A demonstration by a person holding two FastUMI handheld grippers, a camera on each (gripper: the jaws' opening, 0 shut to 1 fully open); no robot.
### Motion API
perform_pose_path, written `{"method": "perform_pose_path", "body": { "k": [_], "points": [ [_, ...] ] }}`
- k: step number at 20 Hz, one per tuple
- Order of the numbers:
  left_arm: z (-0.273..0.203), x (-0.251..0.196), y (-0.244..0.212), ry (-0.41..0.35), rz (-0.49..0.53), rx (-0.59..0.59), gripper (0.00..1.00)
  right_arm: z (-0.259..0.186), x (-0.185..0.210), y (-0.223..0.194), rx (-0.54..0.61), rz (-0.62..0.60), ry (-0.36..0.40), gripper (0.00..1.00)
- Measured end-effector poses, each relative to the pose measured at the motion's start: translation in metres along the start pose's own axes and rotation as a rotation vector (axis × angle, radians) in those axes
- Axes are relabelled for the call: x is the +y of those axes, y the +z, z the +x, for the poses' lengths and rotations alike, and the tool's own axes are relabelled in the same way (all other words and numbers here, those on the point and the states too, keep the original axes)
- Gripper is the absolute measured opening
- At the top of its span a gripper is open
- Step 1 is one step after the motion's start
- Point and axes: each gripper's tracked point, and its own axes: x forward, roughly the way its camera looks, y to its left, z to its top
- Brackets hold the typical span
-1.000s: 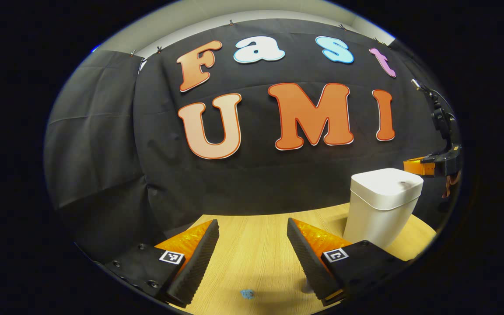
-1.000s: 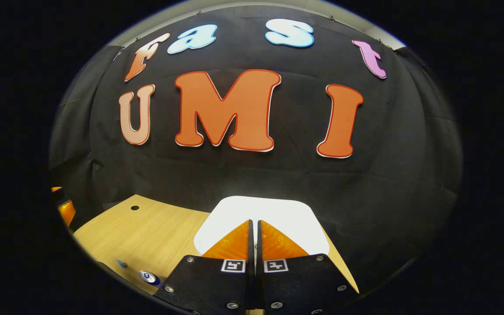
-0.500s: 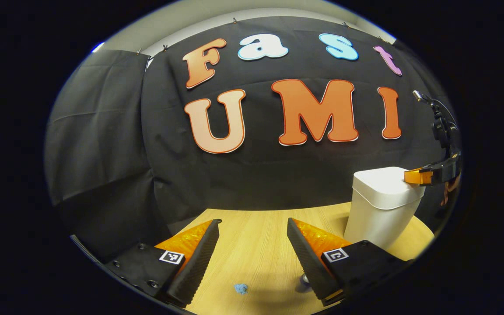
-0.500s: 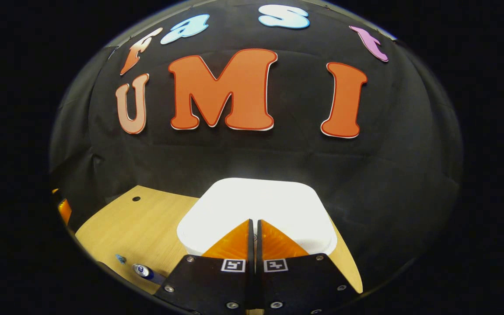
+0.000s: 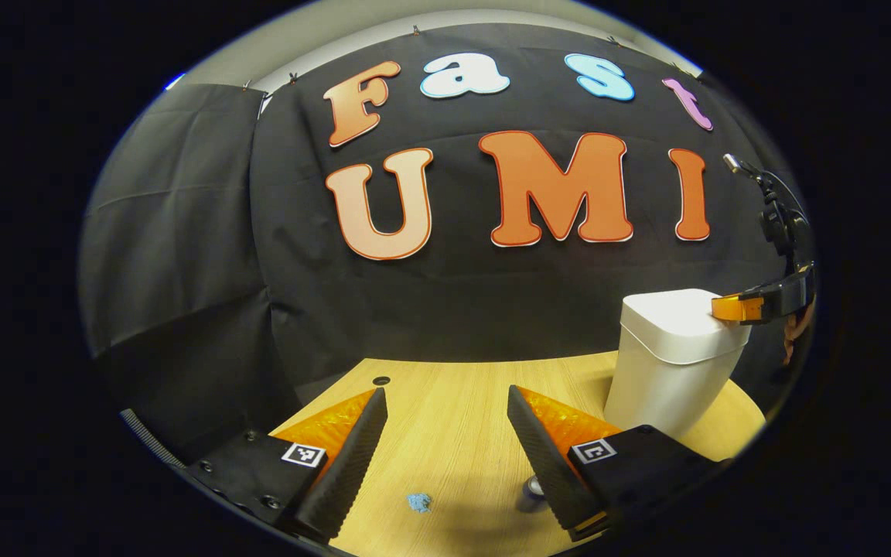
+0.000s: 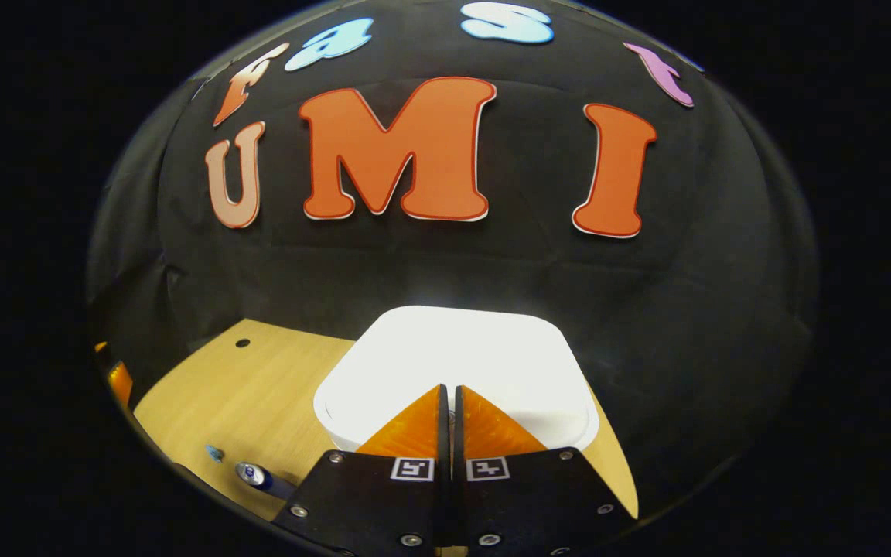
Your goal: Press the lid of the desktop garbage bin to open it, pick up the crumpled paper on the desktop and throw it into the bin, then pick up the pop can on the desktop and drop it into the bin, and finally close the garbage bin lid.
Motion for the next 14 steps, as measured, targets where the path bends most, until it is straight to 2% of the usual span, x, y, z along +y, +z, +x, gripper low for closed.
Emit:
{"method": "perform_pose_path", "body": {
  "k": [4, 7, 8, 9, 11, 14],
  "points": [
    [0.007, 0.004, 0.002, -0.038, 0.009, -0.012, 0.99, -0.004, 0.0, 0.004, 0.012, 0.046, -0.011, 0.01],
    [0.015, 0.013, 0.006, -0.068, 0.014, -0.026, 0.99, -0.005, -0.005, 0.007, 0.015, 0.047, -0.056, 0.01],
    [0.018, 0.018, 0.007, -0.075, 0.013, -0.03, 0.96, -0.006, -0.005, 0.007, 0.022, 0.064, -0.066, 0.01],
    [0.022, 0.022, 0.008, -0.082, 0.012, -0.033, 0.99, -0.007, -0.006, 0.008, 0.023, 0.087, -0.075, 0.01],
    [0.026, 0.033, 0.007, -0.096, 0.006, -0.035, 0.99, -0.012, -0.005, 0.019, -0.006, 0.112, -0.093, 0.01],
    [0.035, 0.049, 0.007, -0.098, 0.016, -0.044, 1.0, -0.023, -0.004, 0.036, -0.061, 0.084, -0.138, 0.01]
  ]
}}
